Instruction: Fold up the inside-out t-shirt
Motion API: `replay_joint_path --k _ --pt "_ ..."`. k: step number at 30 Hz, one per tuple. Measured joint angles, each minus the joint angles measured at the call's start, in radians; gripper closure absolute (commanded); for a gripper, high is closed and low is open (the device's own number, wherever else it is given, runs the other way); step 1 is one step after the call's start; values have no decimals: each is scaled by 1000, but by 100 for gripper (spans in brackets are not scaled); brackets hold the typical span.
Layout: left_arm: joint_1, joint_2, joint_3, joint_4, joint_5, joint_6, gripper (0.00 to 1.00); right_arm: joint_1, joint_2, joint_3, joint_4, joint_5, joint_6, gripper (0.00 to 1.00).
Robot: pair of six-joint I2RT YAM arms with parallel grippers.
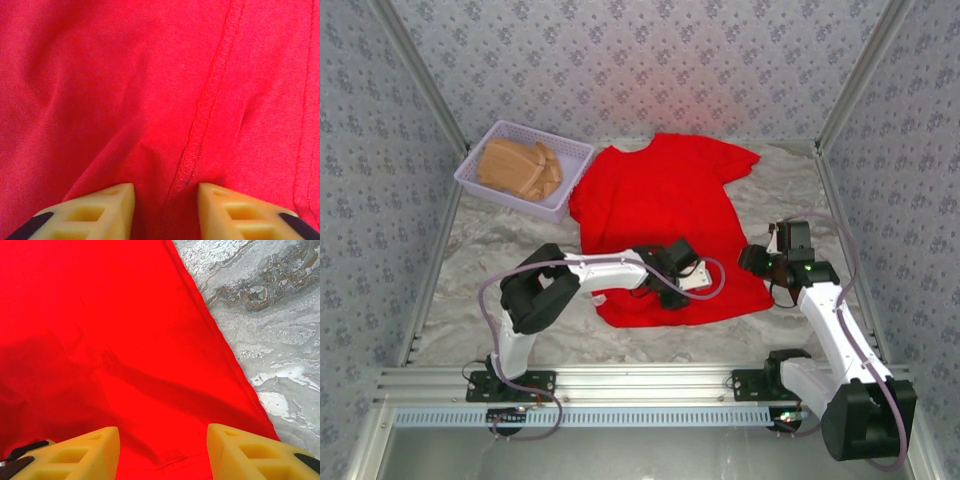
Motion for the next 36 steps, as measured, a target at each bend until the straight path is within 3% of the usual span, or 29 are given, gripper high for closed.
replay_joint_path --k 3,17,24,30,36 --pt "6 1 2 -2 5 -4 82 0 0 0 0 0 0 48" --pt "54 20 38 -50 138 -40 86 0 0 -10 0 -7 0 48" --pt "61 31 72 -60 167 -54 89 0 0 -11 0 -7 0 48" --pt "70 39 77 -61 183 -65 100 0 0 -11 0 -7 0 49" --pt "96 13 64 -38 187 -142 100 16 -46 -16 1 -49 -32 50"
